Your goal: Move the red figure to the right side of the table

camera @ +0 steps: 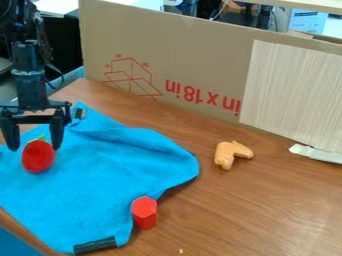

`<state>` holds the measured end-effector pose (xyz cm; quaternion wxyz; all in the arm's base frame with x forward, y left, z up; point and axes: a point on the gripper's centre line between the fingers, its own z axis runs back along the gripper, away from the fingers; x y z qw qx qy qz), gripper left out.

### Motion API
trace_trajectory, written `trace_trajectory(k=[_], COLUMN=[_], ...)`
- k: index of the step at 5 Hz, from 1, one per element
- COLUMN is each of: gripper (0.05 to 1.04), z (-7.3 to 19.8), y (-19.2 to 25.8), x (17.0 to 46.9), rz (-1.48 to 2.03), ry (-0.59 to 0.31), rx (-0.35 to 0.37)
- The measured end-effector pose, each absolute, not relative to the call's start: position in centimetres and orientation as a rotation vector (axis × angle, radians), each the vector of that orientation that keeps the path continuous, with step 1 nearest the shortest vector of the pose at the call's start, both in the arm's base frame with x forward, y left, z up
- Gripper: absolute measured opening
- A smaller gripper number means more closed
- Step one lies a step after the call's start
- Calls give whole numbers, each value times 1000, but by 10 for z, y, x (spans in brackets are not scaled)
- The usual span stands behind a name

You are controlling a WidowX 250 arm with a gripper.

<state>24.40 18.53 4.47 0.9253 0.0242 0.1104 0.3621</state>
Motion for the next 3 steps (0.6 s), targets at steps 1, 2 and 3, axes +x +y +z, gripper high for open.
trace_trajectory(k=[1,2,3], gripper=[1000,1000,967], z=[38,33,14], y=[189,194,201], x=[245,246,248], rz=[793,817,832], ry=[181,142,141], rx=[38,61,98])
